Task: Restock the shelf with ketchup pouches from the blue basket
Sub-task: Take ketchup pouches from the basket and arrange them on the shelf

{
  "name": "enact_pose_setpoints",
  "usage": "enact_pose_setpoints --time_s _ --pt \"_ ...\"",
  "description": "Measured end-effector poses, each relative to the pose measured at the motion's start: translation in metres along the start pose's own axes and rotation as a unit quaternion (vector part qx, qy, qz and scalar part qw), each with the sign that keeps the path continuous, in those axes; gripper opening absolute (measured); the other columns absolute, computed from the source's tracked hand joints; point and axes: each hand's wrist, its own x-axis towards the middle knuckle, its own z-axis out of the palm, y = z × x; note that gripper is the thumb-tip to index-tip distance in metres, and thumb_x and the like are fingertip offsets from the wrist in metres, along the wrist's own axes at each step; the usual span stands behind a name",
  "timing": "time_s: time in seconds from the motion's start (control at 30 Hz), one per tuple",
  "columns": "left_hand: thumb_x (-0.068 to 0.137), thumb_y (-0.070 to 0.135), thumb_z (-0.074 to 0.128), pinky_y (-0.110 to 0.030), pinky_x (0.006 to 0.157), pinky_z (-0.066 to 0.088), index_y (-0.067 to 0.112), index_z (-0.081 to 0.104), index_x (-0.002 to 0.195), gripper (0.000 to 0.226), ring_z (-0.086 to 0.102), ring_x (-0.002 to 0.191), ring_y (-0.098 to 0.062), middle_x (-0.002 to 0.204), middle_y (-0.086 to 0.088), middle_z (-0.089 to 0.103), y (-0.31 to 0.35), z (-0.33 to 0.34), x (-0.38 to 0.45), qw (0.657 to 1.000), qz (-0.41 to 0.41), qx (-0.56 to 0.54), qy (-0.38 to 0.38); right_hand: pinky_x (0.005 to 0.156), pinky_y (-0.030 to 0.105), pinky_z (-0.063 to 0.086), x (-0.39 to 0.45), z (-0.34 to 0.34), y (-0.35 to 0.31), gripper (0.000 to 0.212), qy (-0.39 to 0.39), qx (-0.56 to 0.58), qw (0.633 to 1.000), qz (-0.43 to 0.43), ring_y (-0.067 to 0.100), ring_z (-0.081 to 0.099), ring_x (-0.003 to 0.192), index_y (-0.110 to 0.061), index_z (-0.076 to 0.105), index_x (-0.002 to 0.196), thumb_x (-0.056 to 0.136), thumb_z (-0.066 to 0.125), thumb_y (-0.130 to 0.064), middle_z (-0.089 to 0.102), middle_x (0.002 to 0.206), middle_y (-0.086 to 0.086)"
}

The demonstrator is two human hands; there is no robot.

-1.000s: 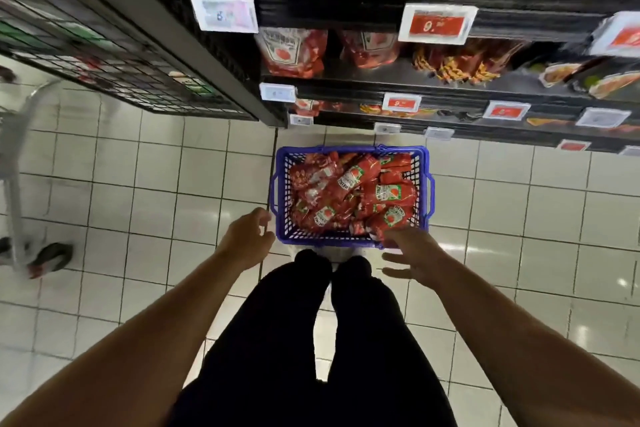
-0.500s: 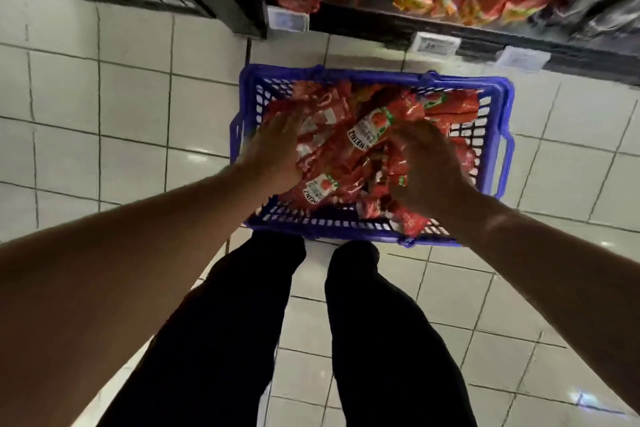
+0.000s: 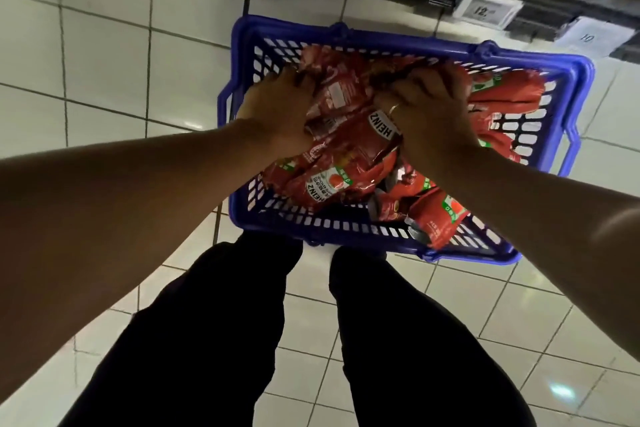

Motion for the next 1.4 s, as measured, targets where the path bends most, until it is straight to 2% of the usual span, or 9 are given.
enact_pose_setpoints --time_s 0.13,0.23,0.4,0.53,0.6,0.93,1.1,1.27,1.4 --pt "0.086 0.044 0.066 -0.023 0.055 0.046 0.026 0.056 0.093 0.022 0.064 0.073 -0.013 0.081 0.006 0.06 0.003 -0.023 -0.02 0.979 -0.065 -0.172 -0.09 0.112 0.053 0.032 0.0 -0.027 -0.006 0.056 -0.032 0.085 0.996 0.017 0.036 0.054 0.125 -0.017 0.067 0.127 0.074 0.084 -0.016 0.067 0.13 0.007" --pt "0.086 0.006 0.054 -0.014 0.036 0.036 0.021 0.046 0.069 0.024 0.053 0.041 -0.006 0.05 0.004 0.052 0.007 -0.049 -0.049 0.902 -0.131 -0.372 -0.173 0.088 0.028 0.05 -0.016 -0.07 -0.009 0.04 -0.057 0.332 0.936 0.1 0.017 0.069 0.104 -0.028 0.067 0.123 0.084 0.079 -0.026 0.073 0.112 -0.002" --pt "0.052 0.003 0.043 -0.049 0.088 0.055 0.002 0.057 0.123 0.073 0.065 0.105 -0.047 0.115 -0.032 0.065 0.015 -0.126 -0.127 0.746 -0.149 -0.615 -0.207 0.082 0.026 0.058 -0.067 -0.164 -0.027 0.016 -0.041 0.663 0.707 0.244 0.002 0.071 0.084 -0.026 0.07 0.097 0.093 0.067 -0.011 0.075 0.087 -0.015" --pt "0.069 0.001 0.056 -0.041 0.079 0.061 0.006 0.062 0.122 0.053 0.069 0.097 -0.035 0.109 -0.022 0.069 0.039 -0.214 -0.193 0.631 -0.081 -0.744 -0.205 0.057 0.029 0.058 -0.107 -0.267 -0.054 0.045 -0.049 0.844 0.448 0.291 0.013 0.071 0.067 -0.007 0.058 0.129 0.095 0.056 -0.037 0.073 0.087 -0.001" --pt "0.078 0.004 0.069 -0.037 0.076 0.06 0.009 0.065 0.12 0.043 0.071 0.095 -0.03 0.106 -0.014 0.072 0.053 -0.256 -0.219 0.643 -0.049 -0.745 -0.173 0.071 0.04 0.061 -0.126 -0.315 -0.066 0.063 -0.063 0.863 0.403 0.297 0.027 0.074 0.091 -0.01 0.058 0.136 0.086 0.06 -0.049 0.072 0.114 0.012" --pt "0.075 -0.011 0.07 -0.036 0.073 0.06 0.008 0.076 0.105 0.036 0.076 0.093 -0.03 0.104 -0.017 0.076 0.13 -0.467 -0.323 0.663 0.005 -0.748 -0.027 0.065 0.035 0.059 -0.18 -0.53 -0.087 0.034 0.08 0.797 0.553 0.23 0.023 0.074 0.072 -0.025 0.072 0.097 0.073 0.077 -0.002 0.075 0.085 0.006" --pt "0.069 -0.003 0.073 -0.046 0.086 0.06 0.004 0.07 0.115 0.046 0.072 0.099 -0.034 0.11 -0.018 0.074 0.17 -0.529 -0.36 0.645 0.024 -0.764 0.017 0.068 0.032 0.059 -0.196 -0.615 -0.075 0.044 0.14 0.766 0.612 0.142 0.02 0.075 0.086 -0.023 0.065 0.117 0.076 0.078 -0.012 0.077 0.101 0.003" --pt "0.068 -0.004 0.075 -0.042 0.064 0.061 0.016 0.079 0.097 0.036 0.075 0.082 -0.03 0.104 -0.016 0.075 0.205 -0.576 -0.387 0.603 0.065 -0.795 -0.01 0.082 0.031 0.059 -0.203 -0.689 -0.088 0.021 0.227 0.645 0.725 0.084 0.01 0.073 0.098 -0.047 0.068 0.1 0.085 0.077 -0.035 0.076 0.107 -0.011" --pt "0.074 0.004 0.07 -0.041 0.074 0.062 0.015 0.076 0.105 0.033 0.074 0.089 -0.03 0.107 -0.016 0.075 0.205 -0.605 -0.396 0.589 0.121 -0.799 0.019 0.069 0.003 0.045 -0.205 -0.731 -0.093 0.021 0.305 0.474 0.818 0.115 -0.014 0.06 0.09 -0.049 0.062 0.1 0.083 0.07 -0.059 0.069 0.095 -0.015"
